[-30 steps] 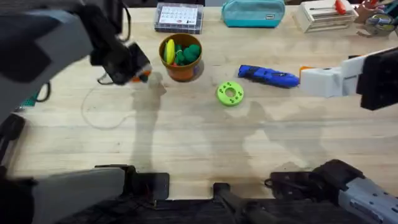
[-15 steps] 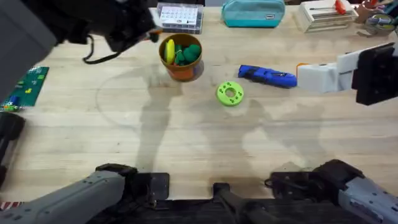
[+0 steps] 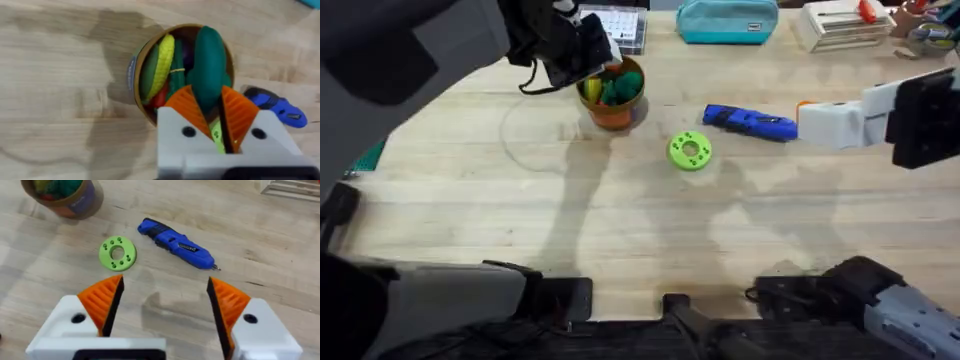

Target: Pick up the gripper from the table and insert it into the empty holder that is missing its gripper. Then pick up a screw, insert it into the mounting hole, and use the screwdriver to tighten it. Finally, clean up the table by picking up the vegetable and placing it into the bucket.

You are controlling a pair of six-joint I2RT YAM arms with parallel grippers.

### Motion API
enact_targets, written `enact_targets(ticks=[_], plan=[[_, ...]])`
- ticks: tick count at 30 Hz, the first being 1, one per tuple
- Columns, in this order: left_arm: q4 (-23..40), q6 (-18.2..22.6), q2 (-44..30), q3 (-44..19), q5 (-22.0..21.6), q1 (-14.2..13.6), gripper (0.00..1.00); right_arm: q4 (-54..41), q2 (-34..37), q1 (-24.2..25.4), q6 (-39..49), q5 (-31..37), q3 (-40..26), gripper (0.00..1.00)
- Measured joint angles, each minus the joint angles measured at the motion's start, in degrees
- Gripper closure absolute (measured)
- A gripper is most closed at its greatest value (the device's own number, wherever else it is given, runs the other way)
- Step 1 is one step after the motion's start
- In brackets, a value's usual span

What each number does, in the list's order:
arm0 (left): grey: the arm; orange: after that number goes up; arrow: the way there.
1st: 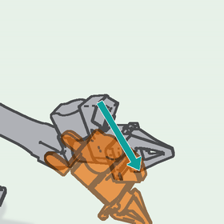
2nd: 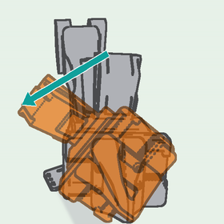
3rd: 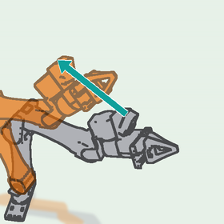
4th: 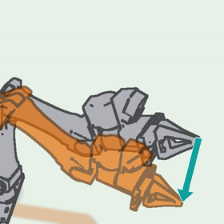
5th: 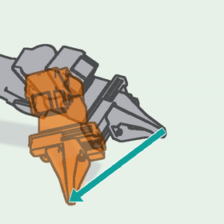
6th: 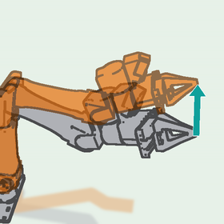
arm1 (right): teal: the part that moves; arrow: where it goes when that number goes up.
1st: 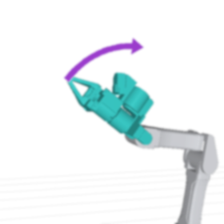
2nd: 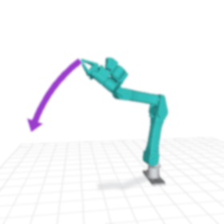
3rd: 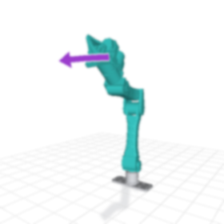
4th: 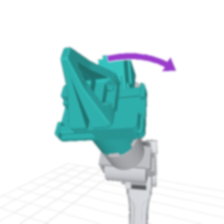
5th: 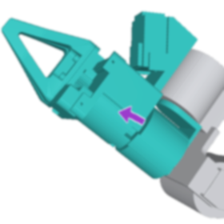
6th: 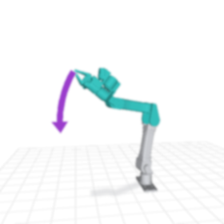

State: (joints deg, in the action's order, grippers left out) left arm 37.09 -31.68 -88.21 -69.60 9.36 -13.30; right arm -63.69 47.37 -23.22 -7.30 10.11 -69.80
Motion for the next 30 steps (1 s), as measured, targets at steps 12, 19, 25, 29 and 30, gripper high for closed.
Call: enact_targets(ticks=[12, 19, 25, 29, 30], plan=[[0.4, 0.2, -0.2, 0.0, 1.2, 0.0, 0.240, 0.0, 0.0, 0.0, 0.0, 0.2, 0.0, 0.018], [5.4, 2.3, 3.0, -0.3, 1.4, 0.0, 0.012, 0.0, 0.0, 0.0, 0.0, 0.2, 0.0, 0.018], [17.2, 10.9, 13.4, -4.5, 1.4, 0.0, 0.012, 0.0, 0.0, 0.0, 0.0, 0.2, 0.0, 0.018], [23.8, 17.7, 22.2, -6.7, 1.4, 0.0, 0.012, 0.0, 0.0, 0.0, -1.7, 0.2, 0.0, 0.018], [24.8, 19.1, 24.2, -6.8, 1.4, 0.0, 0.013, 0.0, 0.0, 0.0, -2.5, 0.2, 0.0, 0.018]])
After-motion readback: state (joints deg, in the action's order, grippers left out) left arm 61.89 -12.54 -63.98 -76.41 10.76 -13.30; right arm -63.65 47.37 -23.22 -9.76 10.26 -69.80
